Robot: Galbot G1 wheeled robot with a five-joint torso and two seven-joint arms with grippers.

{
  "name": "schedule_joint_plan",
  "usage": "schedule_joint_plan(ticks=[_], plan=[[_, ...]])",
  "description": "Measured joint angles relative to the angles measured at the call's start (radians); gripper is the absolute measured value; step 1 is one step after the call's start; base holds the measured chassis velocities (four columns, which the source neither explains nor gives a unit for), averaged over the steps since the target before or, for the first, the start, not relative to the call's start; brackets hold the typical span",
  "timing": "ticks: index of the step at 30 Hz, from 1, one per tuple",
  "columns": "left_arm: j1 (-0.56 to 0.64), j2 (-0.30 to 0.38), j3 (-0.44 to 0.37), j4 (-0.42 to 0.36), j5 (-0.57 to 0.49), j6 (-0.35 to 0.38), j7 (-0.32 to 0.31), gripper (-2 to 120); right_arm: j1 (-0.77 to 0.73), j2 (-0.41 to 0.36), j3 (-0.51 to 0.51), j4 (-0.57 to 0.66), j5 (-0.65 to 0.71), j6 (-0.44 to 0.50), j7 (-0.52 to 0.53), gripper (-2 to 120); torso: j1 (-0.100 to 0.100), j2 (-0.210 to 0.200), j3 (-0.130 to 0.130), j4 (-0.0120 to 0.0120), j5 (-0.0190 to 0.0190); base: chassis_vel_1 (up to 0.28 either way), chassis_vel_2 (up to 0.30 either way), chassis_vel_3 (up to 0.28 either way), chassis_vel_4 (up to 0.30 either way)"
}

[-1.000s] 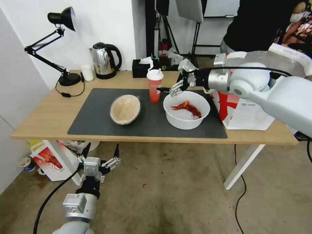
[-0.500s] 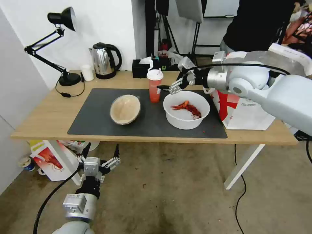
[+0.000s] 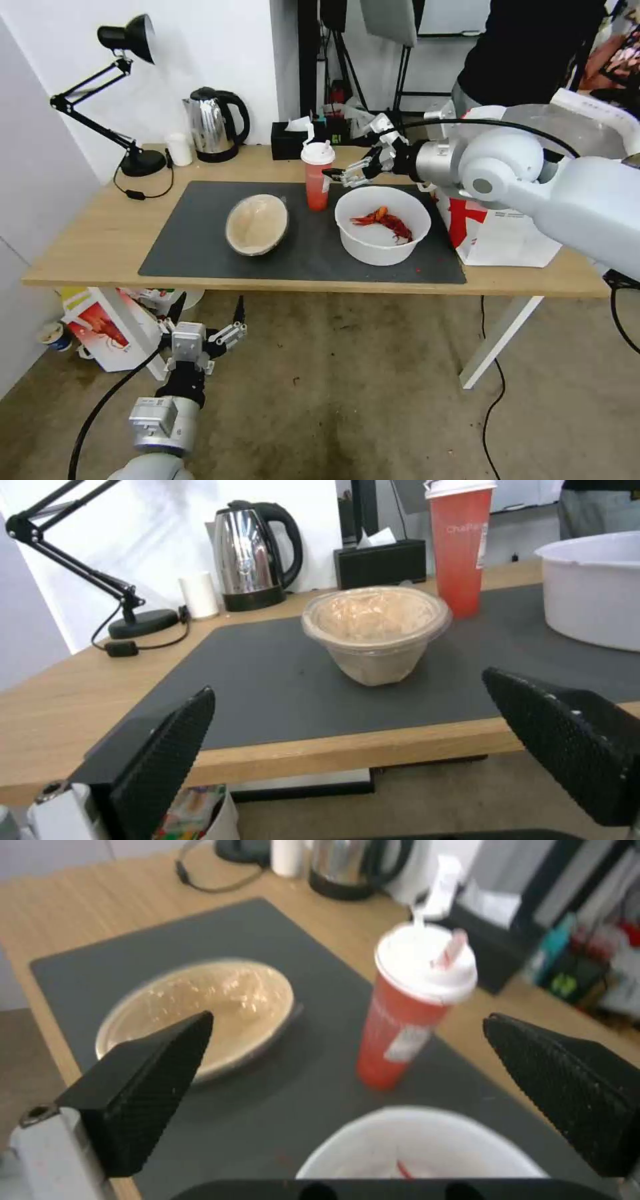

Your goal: Pick up the trash from the table and place it into the takeout bag.

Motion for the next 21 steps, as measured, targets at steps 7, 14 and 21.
schedule_joint_plan(ticks=[7,14,21], plan=[[0.0,0.0,0.0,0.0,0.0,0.0,0.0,100,0.012,0.006,-0.011,0.039,0.125,-0.096,0.162,100,0.0,0.0,0.0,0.0,0.0,0.0,0.0,0.0,0.0],[0.0,0.0,0.0,0.0,0.0,0.0,0.0,100,0.026,0.012,-0.023,0.084,0.269,-0.207,0.348,100,0.0,0.0,0.0,0.0,0.0,0.0,0.0,0.0,0.0],[0.0,0.0,0.0,0.0,0.0,0.0,0.0,100,0.044,-0.01,-0.051,0.12,0.318,-0.243,0.409,100,0.0,0.0,0.0,0.0009,0.0001,0.0,0.0,0.0,0.0]])
